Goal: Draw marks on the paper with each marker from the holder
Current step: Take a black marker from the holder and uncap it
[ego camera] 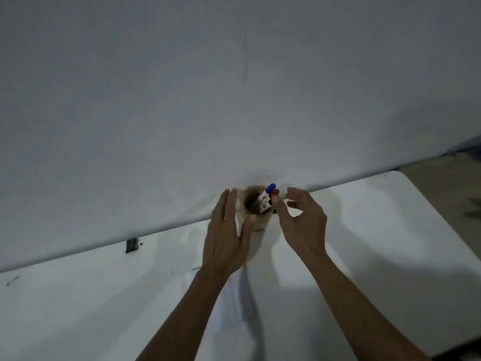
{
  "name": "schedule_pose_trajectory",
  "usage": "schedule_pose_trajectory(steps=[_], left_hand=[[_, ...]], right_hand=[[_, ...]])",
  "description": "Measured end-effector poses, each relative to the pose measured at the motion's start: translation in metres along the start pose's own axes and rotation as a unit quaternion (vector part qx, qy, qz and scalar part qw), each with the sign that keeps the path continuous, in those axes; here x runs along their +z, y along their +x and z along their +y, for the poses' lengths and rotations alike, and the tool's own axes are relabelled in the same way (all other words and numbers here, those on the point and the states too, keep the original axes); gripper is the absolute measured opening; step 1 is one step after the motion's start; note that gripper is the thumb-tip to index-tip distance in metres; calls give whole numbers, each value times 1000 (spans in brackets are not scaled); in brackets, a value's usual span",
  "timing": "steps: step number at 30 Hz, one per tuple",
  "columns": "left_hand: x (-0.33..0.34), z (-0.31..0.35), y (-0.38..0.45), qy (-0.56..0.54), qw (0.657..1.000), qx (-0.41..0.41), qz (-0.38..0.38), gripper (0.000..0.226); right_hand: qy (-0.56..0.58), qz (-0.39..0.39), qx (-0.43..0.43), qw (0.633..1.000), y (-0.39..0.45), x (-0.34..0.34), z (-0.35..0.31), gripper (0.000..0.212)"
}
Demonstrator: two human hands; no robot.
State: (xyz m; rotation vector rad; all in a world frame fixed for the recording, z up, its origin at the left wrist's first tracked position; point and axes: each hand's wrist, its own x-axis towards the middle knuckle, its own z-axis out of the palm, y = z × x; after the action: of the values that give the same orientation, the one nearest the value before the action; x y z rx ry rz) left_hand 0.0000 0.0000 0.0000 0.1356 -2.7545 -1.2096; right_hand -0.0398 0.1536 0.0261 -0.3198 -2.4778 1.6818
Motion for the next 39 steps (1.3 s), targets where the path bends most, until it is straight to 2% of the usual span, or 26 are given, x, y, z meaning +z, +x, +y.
schedule_pose_trajectory(steps=[8, 13, 20, 27, 31, 33, 35, 39], left_hand=[[19, 3, 17, -117, 992, 57, -9, 47], [29, -4, 15, -117, 992, 38, 9, 50], [25, 5, 14, -126, 990, 42, 40, 72], [23, 11, 13, -164, 985, 36, 44, 66], [22, 12, 11, -143, 989, 15, 41, 66], [21, 10, 9, -132, 991, 3, 31, 64], [20, 8, 9, -126, 992, 1, 27, 53], [1, 13, -7, -117, 988, -88, 55, 49]], right_hand=[[27, 37, 17, 999, 4, 15, 10, 28], [18, 39, 17, 999, 4, 21, 13, 20], [12, 36, 11, 999, 3, 22, 11, 13], [122, 94, 8, 988, 0, -5, -20, 6], [223, 129, -53, 965, -5, -36, -49, 12], [256, 113, -86, 956, -10, -50, -61, 12], [243, 78, -88, 963, -17, -56, -63, 12], [140, -46, -2, 989, -42, -47, -39, 14]])
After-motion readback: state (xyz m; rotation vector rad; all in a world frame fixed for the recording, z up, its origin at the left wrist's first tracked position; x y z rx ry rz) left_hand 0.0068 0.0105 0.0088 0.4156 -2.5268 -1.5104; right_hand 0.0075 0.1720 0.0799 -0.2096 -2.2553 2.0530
